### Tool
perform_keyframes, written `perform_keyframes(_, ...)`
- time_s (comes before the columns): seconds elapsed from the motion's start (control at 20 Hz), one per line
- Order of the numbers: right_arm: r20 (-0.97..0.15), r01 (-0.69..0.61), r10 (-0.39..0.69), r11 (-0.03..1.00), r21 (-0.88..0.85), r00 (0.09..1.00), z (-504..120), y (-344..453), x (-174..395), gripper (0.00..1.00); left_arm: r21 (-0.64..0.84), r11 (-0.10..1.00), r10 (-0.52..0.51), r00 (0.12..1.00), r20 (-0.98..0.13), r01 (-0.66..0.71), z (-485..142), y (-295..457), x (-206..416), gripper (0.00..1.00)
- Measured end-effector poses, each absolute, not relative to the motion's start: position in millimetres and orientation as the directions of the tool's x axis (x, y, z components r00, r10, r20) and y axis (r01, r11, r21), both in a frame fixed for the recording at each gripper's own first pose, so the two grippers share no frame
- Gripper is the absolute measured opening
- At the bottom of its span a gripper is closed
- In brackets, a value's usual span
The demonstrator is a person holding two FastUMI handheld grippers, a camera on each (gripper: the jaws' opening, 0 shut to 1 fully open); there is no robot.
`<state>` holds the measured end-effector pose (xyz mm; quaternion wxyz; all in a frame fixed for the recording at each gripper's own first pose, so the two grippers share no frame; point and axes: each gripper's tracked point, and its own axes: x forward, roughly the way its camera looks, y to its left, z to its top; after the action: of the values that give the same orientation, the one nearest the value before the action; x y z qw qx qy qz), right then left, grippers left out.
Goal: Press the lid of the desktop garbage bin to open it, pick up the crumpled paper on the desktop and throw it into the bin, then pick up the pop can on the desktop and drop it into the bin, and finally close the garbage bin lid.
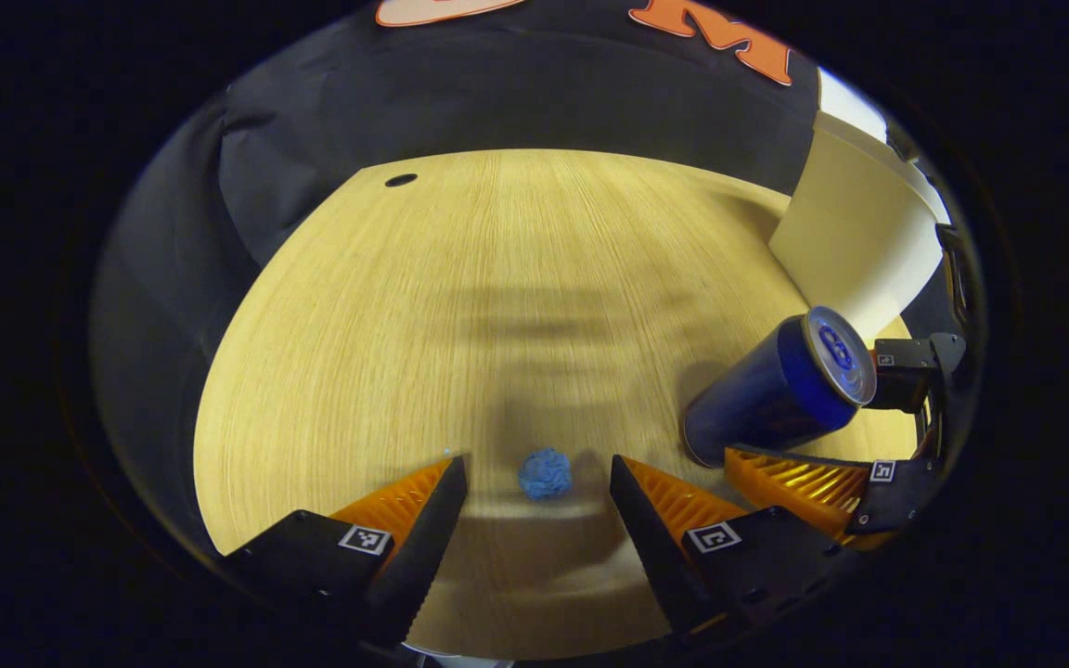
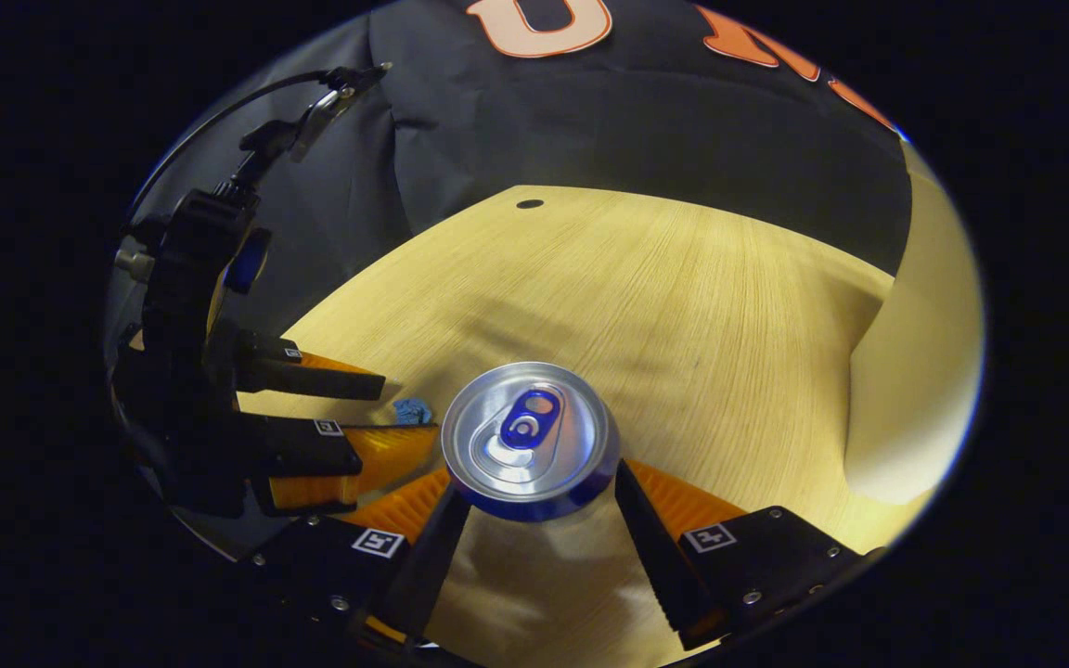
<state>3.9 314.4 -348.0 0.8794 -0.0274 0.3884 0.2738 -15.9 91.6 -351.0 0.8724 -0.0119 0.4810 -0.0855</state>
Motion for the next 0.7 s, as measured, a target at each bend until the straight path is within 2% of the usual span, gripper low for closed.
perform_keyframes(0.05,-0.704,-0.5,0.457,0.85,0.165,0.544,-345,312,7,0.91,-0.101,0.984,-0.165,0.527,-0.834,0.148,-347,91,-9,1.0)
perform_keyframes(0.15,-0.705,-0.496,0.463,0.849,0.18,0.537,-332,308,9,0.83,-0.073,0.984,-0.151,0.537,-0.83,0.162,-333,94,9,0.84)
perform_keyframes(0.35,-0.703,-0.492,0.456,0.853,0.172,0.546,-331,306,9,0.81,-0.094,0.985,-0.16,0.54,-0.826,0.147,-295,95,45,0.28)
perform_keyframes(0.5,-0.692,-0.471,0.457,0.862,0.188,0.559,-330,309,9,0.81,-0.137,0.981,-0.189,0.549,-0.814,0.135,-253,89,74,0.28)
perform_keyframes(0.7,-0.673,-0.434,0.446,0.878,0.202,0.59,-327,301,13,0.81,-0.114,0.978,-0.195,0.578,-0.793,0.174,-181,88,125,0.27)
